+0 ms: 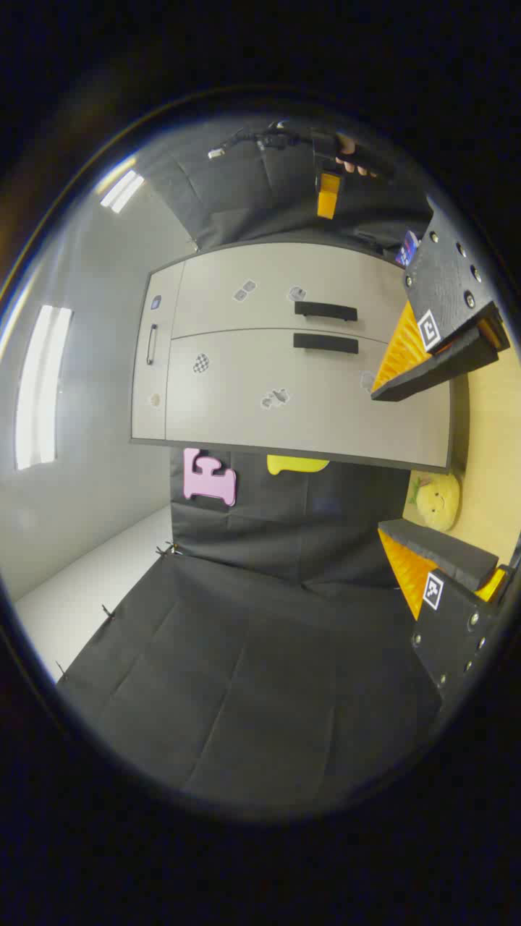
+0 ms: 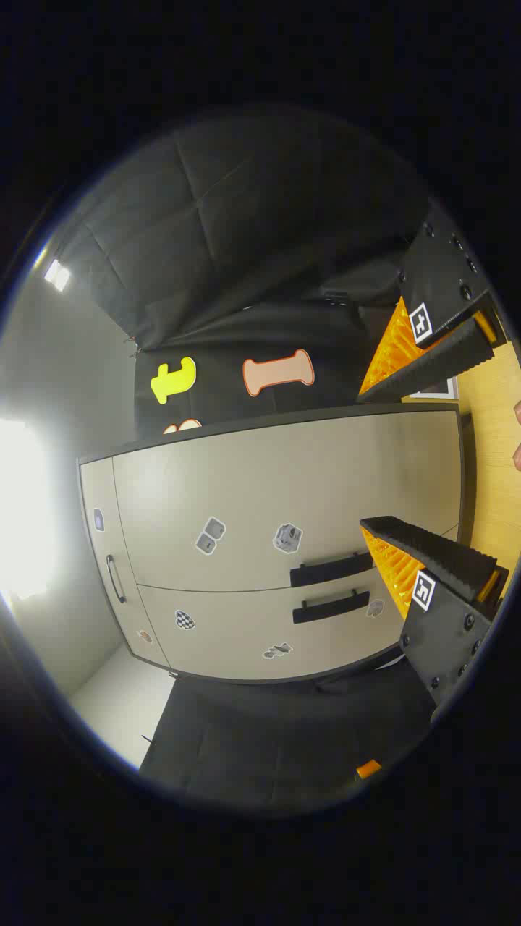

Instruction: Open the right door of the double-door shoe cabinet with the right hand, and open the left door with the left hand.

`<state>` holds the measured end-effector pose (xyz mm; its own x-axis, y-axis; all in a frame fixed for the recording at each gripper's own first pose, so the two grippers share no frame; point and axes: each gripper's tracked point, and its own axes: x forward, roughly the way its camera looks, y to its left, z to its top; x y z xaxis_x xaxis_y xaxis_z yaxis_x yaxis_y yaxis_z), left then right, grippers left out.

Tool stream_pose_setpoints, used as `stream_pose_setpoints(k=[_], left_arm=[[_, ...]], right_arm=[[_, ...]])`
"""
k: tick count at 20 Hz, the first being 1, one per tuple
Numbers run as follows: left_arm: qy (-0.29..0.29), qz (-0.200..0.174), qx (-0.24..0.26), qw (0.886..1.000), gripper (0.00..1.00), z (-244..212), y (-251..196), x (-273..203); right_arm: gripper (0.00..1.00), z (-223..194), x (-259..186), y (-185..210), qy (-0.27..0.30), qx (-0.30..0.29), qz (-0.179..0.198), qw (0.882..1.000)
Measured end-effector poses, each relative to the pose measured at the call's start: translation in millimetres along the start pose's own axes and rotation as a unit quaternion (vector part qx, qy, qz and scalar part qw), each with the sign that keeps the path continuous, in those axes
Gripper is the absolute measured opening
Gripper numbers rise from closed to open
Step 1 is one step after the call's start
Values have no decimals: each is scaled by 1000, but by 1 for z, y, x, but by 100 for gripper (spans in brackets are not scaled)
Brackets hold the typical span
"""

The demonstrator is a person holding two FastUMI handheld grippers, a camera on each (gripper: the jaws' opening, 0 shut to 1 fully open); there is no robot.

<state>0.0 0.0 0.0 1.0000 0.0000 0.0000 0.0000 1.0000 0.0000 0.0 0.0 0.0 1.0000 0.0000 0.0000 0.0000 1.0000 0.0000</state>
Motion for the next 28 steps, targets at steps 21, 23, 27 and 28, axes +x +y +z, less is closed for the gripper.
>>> stream_pose_setpoints(k=[21, 23, 27, 28], left_arm=[[17, -47, -35, 998, 96, -25, -11, 29], [21, -53, -33, 998, 96, -30, -13, 34], [33, -73, -26, 996, 96, -45, -18, 32], [39, -76, -26, 996, 96, -50, -19, 32]], right_arm=[[98, -13, 9, 1, 20, 6, -36, 999], [98, -8, 19, 11, 22, 12, -23, 999], [98, 8, 43, 29, 20, 14, -3, 1000], [98, 11, 50, 34, 20, 15, 2, 1000]])
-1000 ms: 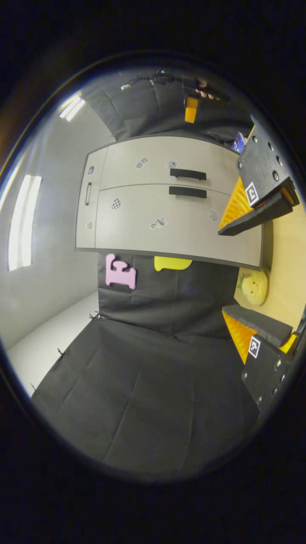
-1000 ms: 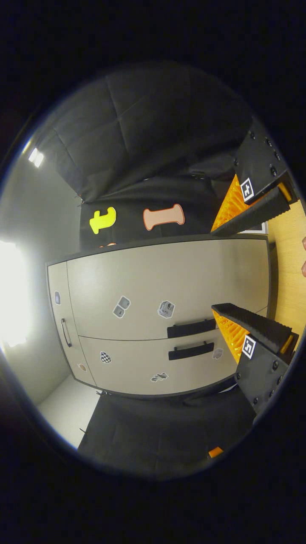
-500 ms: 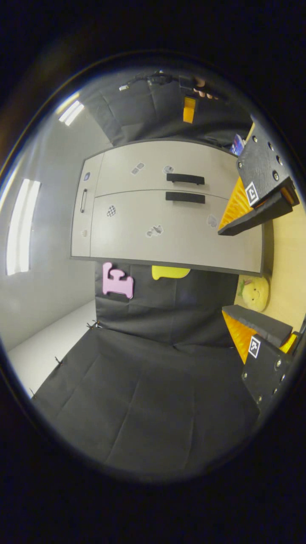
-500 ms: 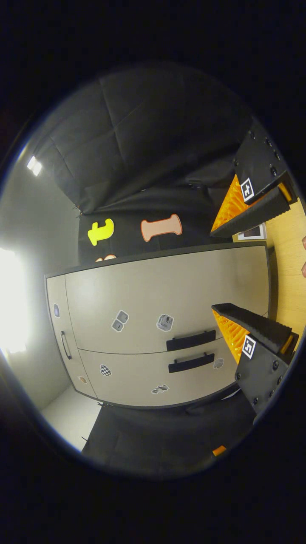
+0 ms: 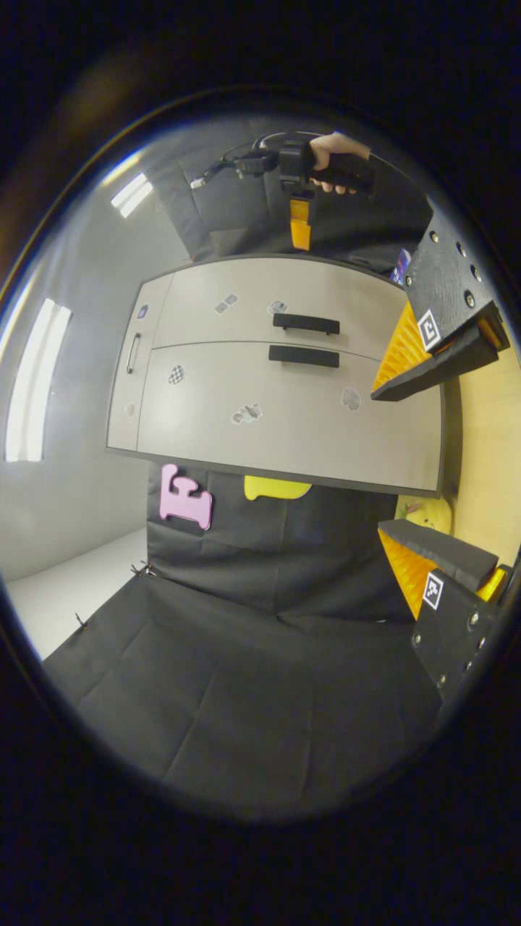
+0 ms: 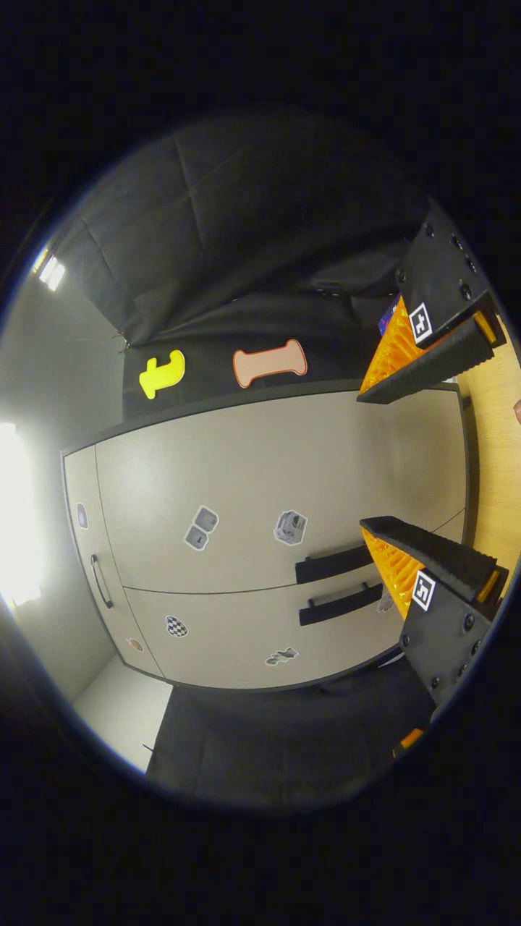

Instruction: Open the right door of the double-door shoe cabinet with the right hand, and open the left door with the left hand.

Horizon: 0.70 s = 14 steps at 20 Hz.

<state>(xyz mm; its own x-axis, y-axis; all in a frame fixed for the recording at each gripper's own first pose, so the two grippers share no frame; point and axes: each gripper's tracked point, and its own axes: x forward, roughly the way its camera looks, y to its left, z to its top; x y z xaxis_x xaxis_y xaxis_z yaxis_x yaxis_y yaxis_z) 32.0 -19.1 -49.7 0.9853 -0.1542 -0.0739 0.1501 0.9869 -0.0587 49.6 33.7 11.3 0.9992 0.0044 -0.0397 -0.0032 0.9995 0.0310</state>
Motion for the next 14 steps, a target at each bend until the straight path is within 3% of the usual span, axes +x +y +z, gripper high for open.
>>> stream_pose_setpoints(k=[2, 3, 4, 5, 9, 14], left_arm=[[12, 0, 0, 1000, 96, -10, 2, -5], [17, 0, -1, 1000, 96, -14, 3, -9], [20, -1, -3, 1000, 96, -16, 5, -9], [24, -2, -4, 1000, 94, -19, 6, -11], [30, 5, -19, 999, 94, -24, 21, -18], [35, 41, -22, 998, 96, -30, 50, -34]], right_arm=[[96, 8, 13, 7, -4, -5, 3, 1000], [88, 12, 18, 10, -7, -7, 3, 1000], [88, 17, 23, 15, -10, -8, 5, 1000], [96, 22, 28, 21, -14, -9, 9, 1000], [96, 36, 51, 47, -28, -18, 23, 999], [95, 31, 74, 83, -23, -15, 46, 999]])
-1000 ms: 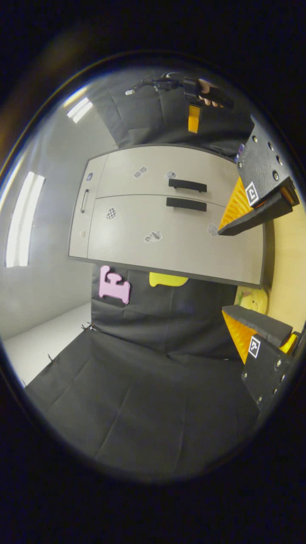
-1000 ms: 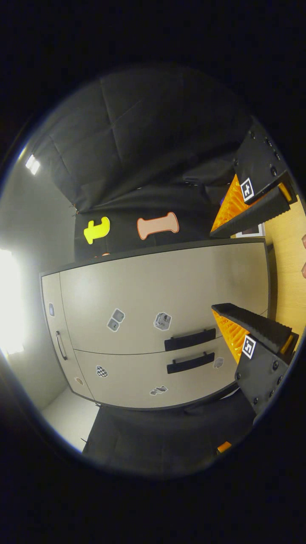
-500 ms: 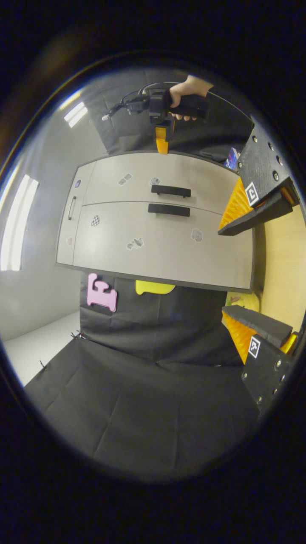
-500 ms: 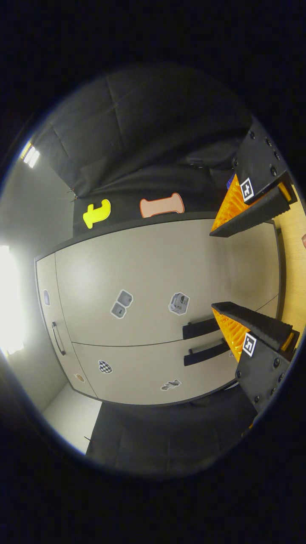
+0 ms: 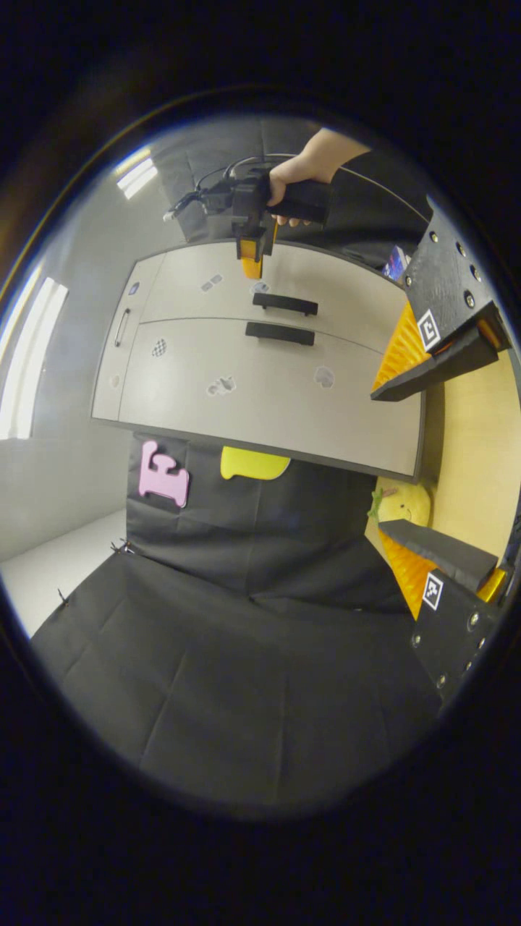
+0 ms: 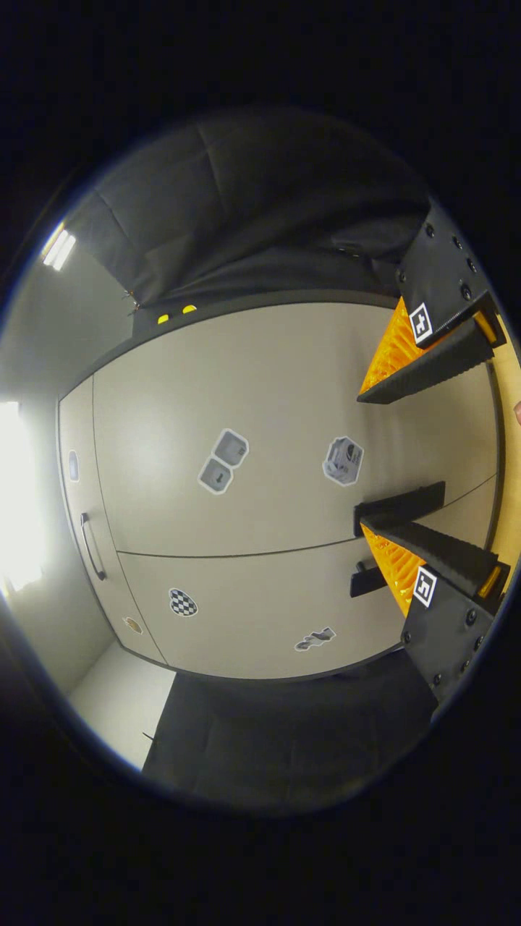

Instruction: Open the right door of the double-door shoe cabinet with the right hand, and open the left door with the left hand.

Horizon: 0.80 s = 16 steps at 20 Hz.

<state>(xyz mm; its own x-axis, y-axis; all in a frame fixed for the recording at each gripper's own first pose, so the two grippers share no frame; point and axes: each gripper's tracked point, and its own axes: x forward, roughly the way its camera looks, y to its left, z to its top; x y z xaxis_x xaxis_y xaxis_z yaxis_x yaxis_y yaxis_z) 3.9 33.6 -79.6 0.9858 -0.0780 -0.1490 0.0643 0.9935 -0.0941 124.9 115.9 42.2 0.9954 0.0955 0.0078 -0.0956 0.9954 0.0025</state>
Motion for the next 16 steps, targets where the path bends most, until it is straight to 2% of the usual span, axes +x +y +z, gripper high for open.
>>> stream_pose_setpoints(k=[4, 9, 10, 12, 15, 16], left_arm=[[14, 21, -1, 1000, 94, -9, 25, 2], [27, 36, -3, 999, 96, -17, 44, 15], [27, 35, -4, 999, 93, -15, 45, 19], [27, 27, -4, 999, 94, -16, 44, 27], [29, 16, 7, 999, 96, -17, 42, 36], [30, 13, 12, 999, 96, -17, 41, 39]], right_arm=[[95, -17, 23, 20, 15, -11, 9, 1000], [94, -42, 47, 26, 44, -21, -6, 999], [89, -46, 51, 26, 51, -21, -10, 998], [75, -52, 56, 30, 61, -18, -9, 998], [40, -53, 60, 34, 57, -21, -14, 998], [34, -53, 60, 34, 57, -29, -17, 998]])
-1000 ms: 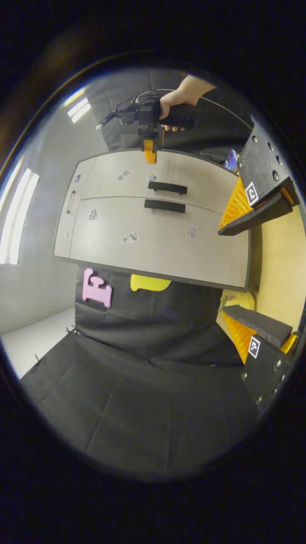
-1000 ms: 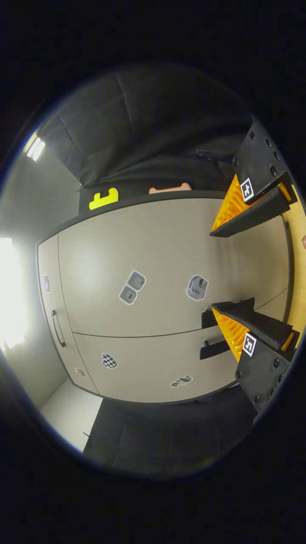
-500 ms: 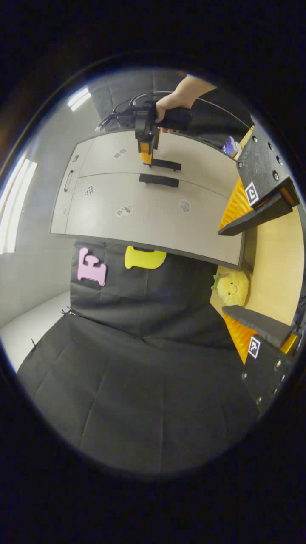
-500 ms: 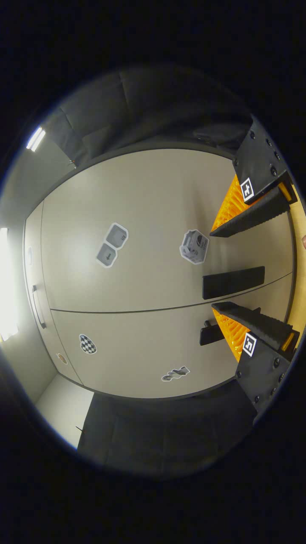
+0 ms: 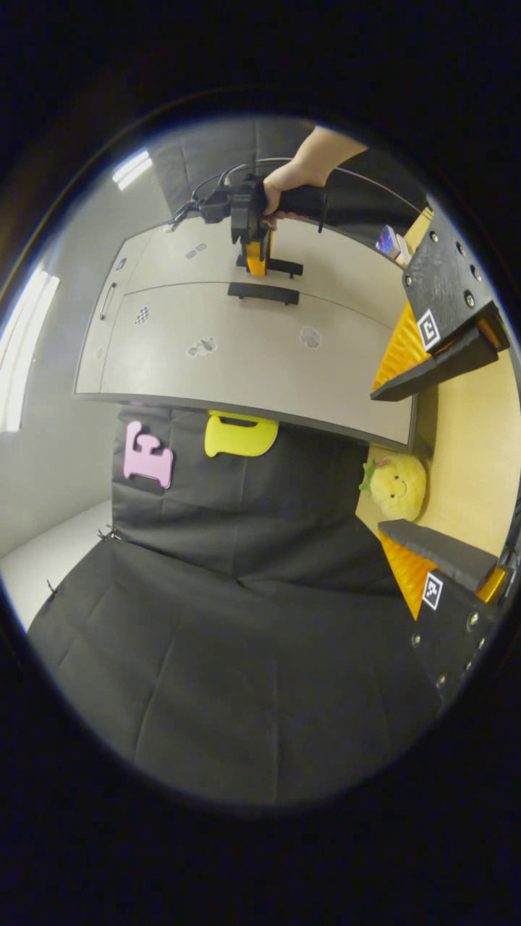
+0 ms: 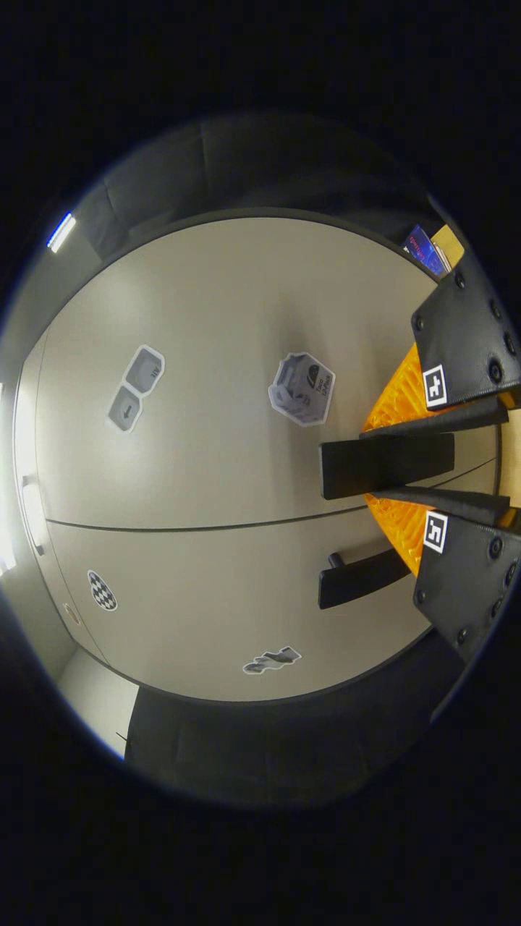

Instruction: Open the right door of the double-door shoe cabinet with the right hand, and open the left door with the left hand.

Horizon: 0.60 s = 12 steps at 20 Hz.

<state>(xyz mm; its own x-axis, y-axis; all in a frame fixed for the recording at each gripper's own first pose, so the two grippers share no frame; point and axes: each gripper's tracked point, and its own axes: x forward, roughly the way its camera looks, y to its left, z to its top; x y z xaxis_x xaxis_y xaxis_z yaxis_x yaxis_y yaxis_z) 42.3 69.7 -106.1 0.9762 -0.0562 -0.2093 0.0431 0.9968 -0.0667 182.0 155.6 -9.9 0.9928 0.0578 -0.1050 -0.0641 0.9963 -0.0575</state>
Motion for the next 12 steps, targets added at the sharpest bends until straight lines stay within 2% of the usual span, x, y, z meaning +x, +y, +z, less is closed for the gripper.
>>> stream_pose_setpoints(k=[1, 2, 4, 6, 9, 12], left_arm=[[1, -2, 3, 1000, 96, -2, -1, 1], [2, -4, 3, 1000, 95, -2, -3, 2], [5, -8, 1, 1000, 94, -3, -7, 2], [9, -11, 1, 1000, 93, -6, -10, 0], [17, -14, 2, 1000, 96, -13, -15, -6], [24, -17, -2, 1000, 96, -16, -22, -10]], right_arm=[[38, -1, -1, 0, 2, -9, -4, 1000], [31, 0, 3, 0, -3, -14, -7, 1000], [29, 0, 0, 0, -7, -23, -8, 1000], [31, 1, -4, 0, -10, -12, -6, 1000], [10, -1, -2, 1, 0, -1, 23, 1000], [5, -2, -6, 0, 4, 3, 43, 999]])
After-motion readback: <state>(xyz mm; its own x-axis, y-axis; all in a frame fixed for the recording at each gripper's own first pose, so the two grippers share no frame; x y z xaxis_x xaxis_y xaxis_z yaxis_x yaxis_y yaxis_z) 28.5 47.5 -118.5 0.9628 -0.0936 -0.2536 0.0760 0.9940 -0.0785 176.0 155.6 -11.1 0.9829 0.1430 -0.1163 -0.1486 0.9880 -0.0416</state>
